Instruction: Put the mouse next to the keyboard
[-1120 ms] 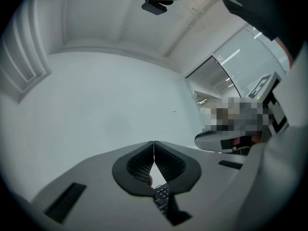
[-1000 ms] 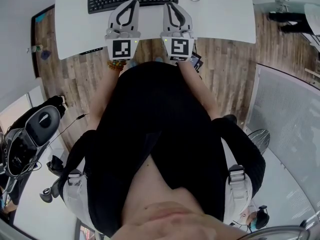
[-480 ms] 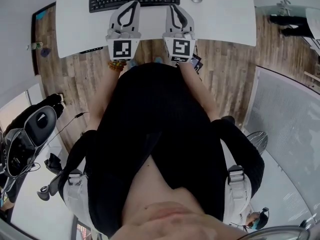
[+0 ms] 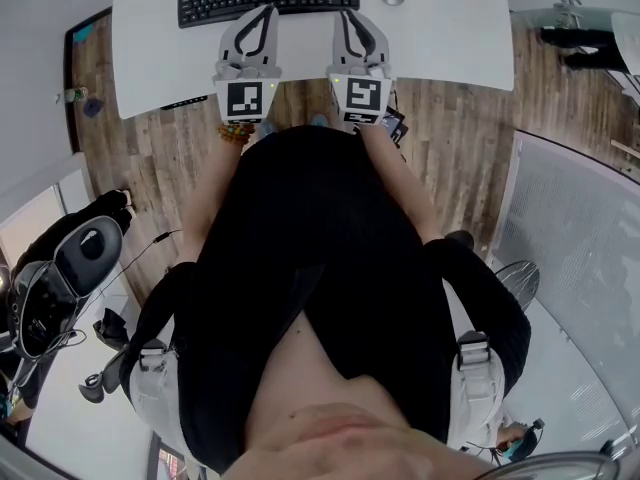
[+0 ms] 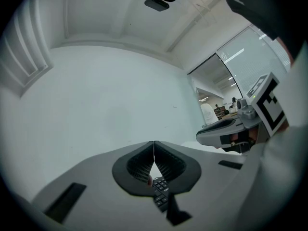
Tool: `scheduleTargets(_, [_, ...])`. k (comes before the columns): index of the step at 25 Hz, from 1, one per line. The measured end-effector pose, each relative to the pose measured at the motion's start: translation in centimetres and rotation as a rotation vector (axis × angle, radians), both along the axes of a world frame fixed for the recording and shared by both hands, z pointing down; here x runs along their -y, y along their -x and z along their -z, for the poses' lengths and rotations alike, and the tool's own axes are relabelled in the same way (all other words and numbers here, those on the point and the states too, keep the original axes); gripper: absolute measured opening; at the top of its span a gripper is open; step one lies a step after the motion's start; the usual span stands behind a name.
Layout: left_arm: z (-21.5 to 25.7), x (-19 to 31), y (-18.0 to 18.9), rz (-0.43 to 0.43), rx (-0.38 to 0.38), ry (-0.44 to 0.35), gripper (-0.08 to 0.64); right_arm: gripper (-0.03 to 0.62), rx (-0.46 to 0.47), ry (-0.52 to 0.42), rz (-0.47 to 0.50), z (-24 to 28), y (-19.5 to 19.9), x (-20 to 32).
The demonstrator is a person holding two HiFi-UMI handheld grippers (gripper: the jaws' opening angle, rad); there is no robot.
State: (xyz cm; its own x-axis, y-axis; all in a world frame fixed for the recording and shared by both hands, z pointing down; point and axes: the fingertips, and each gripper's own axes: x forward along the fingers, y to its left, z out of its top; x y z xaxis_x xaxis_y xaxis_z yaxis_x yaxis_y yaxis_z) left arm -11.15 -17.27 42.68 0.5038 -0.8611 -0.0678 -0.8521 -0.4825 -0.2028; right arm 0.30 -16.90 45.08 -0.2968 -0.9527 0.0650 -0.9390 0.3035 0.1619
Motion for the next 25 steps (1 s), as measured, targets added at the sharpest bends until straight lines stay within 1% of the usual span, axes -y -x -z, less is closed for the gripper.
scheduleTargets(4, [-0.5, 0.1, 0.2, 0.002, 0.018, 0.006, 0.014, 0.044, -0.007, 0.006, -0.001, -0.3, 0.0, 0.1])
scheduleTargets(10, [-0.9, -0.2, 0.6, 0.008, -0.004, 0.014, 0.014, 0.044, -0.014, 0.01, -0.005, -0.6, 0.0, -0.1])
scheduleTargets(19, [-1.0, -0.5, 1.1, 0.016, -0.004, 0.028, 0.014, 0.044, -0.015, 0.017, -0.004, -0.4, 0.0, -0.6])
scheduleTargets(25, [-1.1, -0.8, 2.0, 0.022, 0.002, 0.039, 0.014, 0.044, -0.025, 0.023, 0.011, -0.5, 0.8, -1.1])
